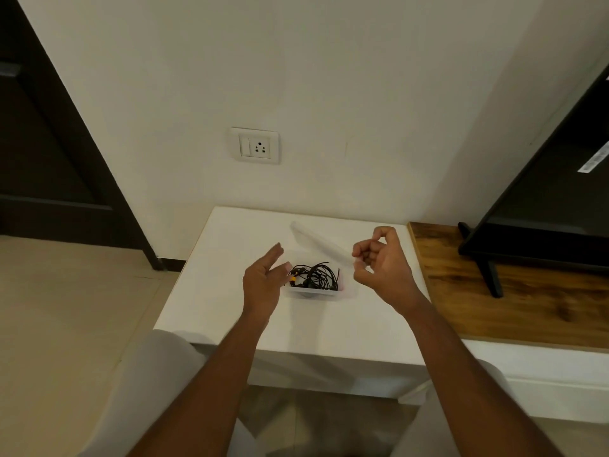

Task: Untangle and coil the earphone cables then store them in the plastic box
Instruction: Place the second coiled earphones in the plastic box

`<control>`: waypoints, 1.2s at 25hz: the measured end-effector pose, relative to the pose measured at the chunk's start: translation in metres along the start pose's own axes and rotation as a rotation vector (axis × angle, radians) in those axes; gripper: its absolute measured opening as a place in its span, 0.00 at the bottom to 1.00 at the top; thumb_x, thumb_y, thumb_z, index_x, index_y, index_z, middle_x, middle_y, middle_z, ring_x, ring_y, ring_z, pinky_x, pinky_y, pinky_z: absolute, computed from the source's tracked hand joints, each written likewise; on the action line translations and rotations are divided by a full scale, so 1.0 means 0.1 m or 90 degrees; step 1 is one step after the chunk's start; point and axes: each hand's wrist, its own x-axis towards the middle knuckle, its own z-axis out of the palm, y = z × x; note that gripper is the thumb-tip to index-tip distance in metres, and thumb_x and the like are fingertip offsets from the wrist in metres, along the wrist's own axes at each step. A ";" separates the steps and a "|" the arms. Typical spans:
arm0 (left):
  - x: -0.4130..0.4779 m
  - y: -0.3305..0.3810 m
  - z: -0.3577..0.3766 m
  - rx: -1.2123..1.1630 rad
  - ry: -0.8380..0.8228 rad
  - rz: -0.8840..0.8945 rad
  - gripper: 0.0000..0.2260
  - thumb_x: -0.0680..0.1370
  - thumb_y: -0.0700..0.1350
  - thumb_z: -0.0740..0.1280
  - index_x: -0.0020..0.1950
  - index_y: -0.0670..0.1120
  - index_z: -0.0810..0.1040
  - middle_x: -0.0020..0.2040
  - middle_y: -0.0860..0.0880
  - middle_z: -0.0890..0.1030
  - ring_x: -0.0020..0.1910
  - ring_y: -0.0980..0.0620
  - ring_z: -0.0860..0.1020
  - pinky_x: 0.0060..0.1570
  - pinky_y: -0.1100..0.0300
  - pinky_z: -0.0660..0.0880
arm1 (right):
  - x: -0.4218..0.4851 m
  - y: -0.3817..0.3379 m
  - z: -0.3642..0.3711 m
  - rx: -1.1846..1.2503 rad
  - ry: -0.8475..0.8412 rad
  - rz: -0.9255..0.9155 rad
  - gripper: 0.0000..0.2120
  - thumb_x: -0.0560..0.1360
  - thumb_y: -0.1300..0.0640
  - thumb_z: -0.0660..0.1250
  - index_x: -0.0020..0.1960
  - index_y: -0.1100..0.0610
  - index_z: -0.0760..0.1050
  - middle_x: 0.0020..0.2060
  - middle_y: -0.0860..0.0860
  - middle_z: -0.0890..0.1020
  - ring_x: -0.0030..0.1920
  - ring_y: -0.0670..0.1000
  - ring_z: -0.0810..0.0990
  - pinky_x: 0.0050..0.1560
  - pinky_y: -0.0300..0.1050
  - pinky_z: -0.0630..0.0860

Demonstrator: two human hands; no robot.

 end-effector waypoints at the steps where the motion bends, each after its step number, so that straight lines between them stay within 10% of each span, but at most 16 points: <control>1: 0.01 0.01 -0.04 0.007 -0.010 0.013 0.24 0.75 0.33 0.70 0.71 0.41 0.72 0.64 0.48 0.78 0.46 0.65 0.82 0.54 0.51 0.79 | 0.02 -0.01 0.01 0.016 -0.021 0.015 0.24 0.70 0.78 0.64 0.51 0.52 0.61 0.41 0.53 0.79 0.41 0.45 0.76 0.45 0.37 0.75; 7: 0.07 0.05 -0.18 0.108 0.006 0.026 0.09 0.76 0.38 0.70 0.56 0.44 0.82 0.48 0.47 0.85 0.47 0.51 0.82 0.47 0.61 0.80 | 0.13 0.00 0.01 0.177 -0.046 0.114 0.22 0.74 0.76 0.64 0.54 0.52 0.62 0.43 0.55 0.81 0.42 0.48 0.79 0.45 0.38 0.78; 13: 0.16 -0.01 -0.27 0.250 0.061 -0.006 0.06 0.78 0.38 0.69 0.48 0.35 0.83 0.41 0.39 0.84 0.39 0.41 0.83 0.45 0.47 0.83 | 0.22 0.22 0.14 0.058 0.085 0.107 0.15 0.73 0.64 0.73 0.59 0.56 0.77 0.52 0.52 0.85 0.53 0.55 0.84 0.51 0.41 0.81; 18: 0.19 -0.05 -0.26 0.326 0.070 -0.030 0.10 0.78 0.40 0.69 0.40 0.35 0.83 0.37 0.39 0.84 0.34 0.41 0.84 0.43 0.45 0.83 | 0.10 0.53 0.14 -0.169 -0.143 0.106 0.45 0.67 0.58 0.79 0.77 0.47 0.58 0.70 0.42 0.67 0.61 0.46 0.76 0.51 0.32 0.77; 25: 0.32 -0.12 -0.21 0.470 0.016 -0.023 0.11 0.77 0.45 0.70 0.56 0.40 0.84 0.51 0.43 0.85 0.47 0.44 0.83 0.52 0.48 0.80 | 0.17 0.74 0.12 -0.289 -0.109 0.161 0.49 0.65 0.55 0.81 0.78 0.52 0.56 0.70 0.52 0.69 0.53 0.48 0.77 0.40 0.30 0.77; 30: 0.35 -0.25 -0.18 0.468 0.003 -0.046 0.06 0.77 0.42 0.70 0.47 0.40 0.84 0.47 0.39 0.85 0.45 0.39 0.83 0.50 0.46 0.80 | 0.18 0.94 0.11 -0.423 -0.115 0.182 0.51 0.64 0.46 0.80 0.78 0.51 0.55 0.72 0.51 0.68 0.68 0.51 0.69 0.65 0.49 0.72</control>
